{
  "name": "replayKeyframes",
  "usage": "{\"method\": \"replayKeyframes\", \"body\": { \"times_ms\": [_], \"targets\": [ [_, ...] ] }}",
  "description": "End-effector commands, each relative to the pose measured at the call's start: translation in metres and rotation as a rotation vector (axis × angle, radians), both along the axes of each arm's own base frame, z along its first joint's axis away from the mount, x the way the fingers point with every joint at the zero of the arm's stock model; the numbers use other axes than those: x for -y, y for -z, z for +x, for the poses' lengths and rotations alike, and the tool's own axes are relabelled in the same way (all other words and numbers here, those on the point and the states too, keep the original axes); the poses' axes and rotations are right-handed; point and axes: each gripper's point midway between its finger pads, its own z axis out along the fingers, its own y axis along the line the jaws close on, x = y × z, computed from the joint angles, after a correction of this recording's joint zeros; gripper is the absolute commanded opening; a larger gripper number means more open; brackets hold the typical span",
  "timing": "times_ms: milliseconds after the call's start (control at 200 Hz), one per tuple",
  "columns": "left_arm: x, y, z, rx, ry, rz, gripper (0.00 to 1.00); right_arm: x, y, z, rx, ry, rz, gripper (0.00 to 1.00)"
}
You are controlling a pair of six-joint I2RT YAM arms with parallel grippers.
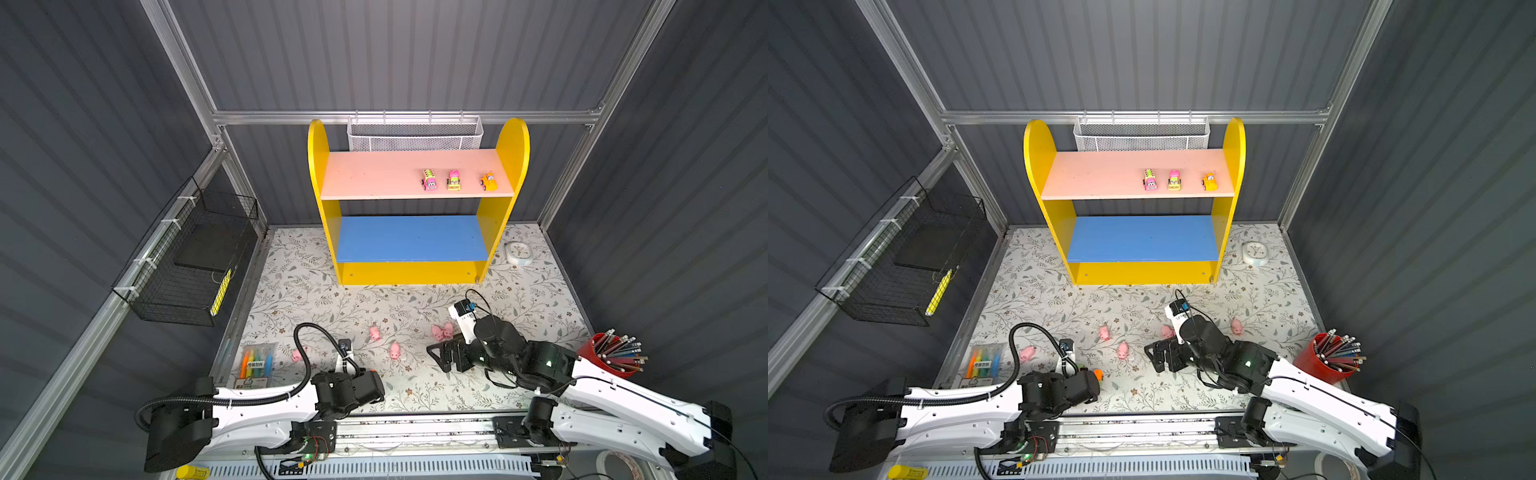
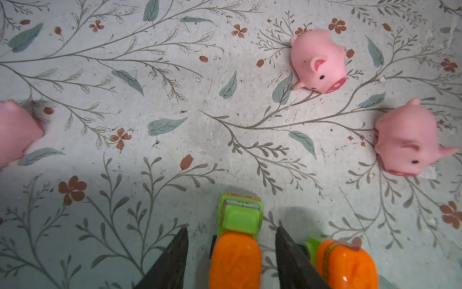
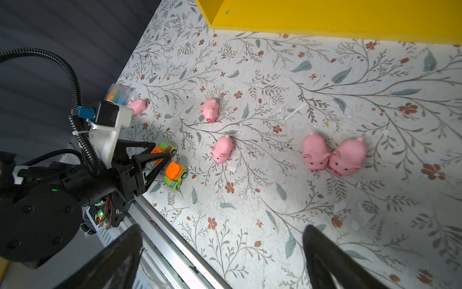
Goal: Place and organize the plastic toys onto the shelf
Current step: 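Lower the left gripper over the orange-green car nearest the robot, then close the left gripper on the orange-green car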
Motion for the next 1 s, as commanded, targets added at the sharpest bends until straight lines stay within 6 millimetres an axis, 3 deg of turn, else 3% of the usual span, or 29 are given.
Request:
{"method": "replayKeyframes", "body": {
  "times_ms": [0, 350, 465, 620, 695, 755, 881, 991],
  "targets": [
    [-0.002, -0.004, 0.007, 0.071, -0.037, 0.016, 0.55, 0.012, 0.005, -0.002, -0.006, 0.033, -0.026, 0.99],
    [-0.004, -0.002, 0.008, 0.085, -0.033, 0.035, 0.46, 0.019, 0.004, -0.001, 0.000, 0.054, -0.043, 0.99],
    [-0.003, -0.003, 0.008, 0.093, -0.026, 0.017, 0.37, 0.020, 0.003, -0.001, 0.004, 0.055, -0.048, 0.99],
    [-0.002, -0.002, 0.008, 0.088, -0.021, 0.028, 0.35, 0.022, 0.000, 0.000, 0.010, 0.064, -0.050, 0.99],
    [-0.002, -0.001, 0.008, 0.085, -0.021, 0.033, 0.36, 0.023, 0.000, 0.000, 0.011, 0.065, -0.052, 0.99],
    [-0.001, 0.000, 0.008, 0.078, -0.020, 0.034, 0.46, 0.023, 0.001, 0.000, 0.009, 0.064, -0.052, 0.99],
    [-0.001, 0.006, 0.006, 0.069, -0.016, 0.028, 0.52, 0.024, 0.001, 0.000, 0.012, 0.070, -0.057, 0.99],
    [-0.001, 0.009, 0.006, 0.071, -0.018, 0.009, 0.53, 0.025, 0.001, 0.000, 0.011, 0.071, -0.062, 0.99]
  ]
}}
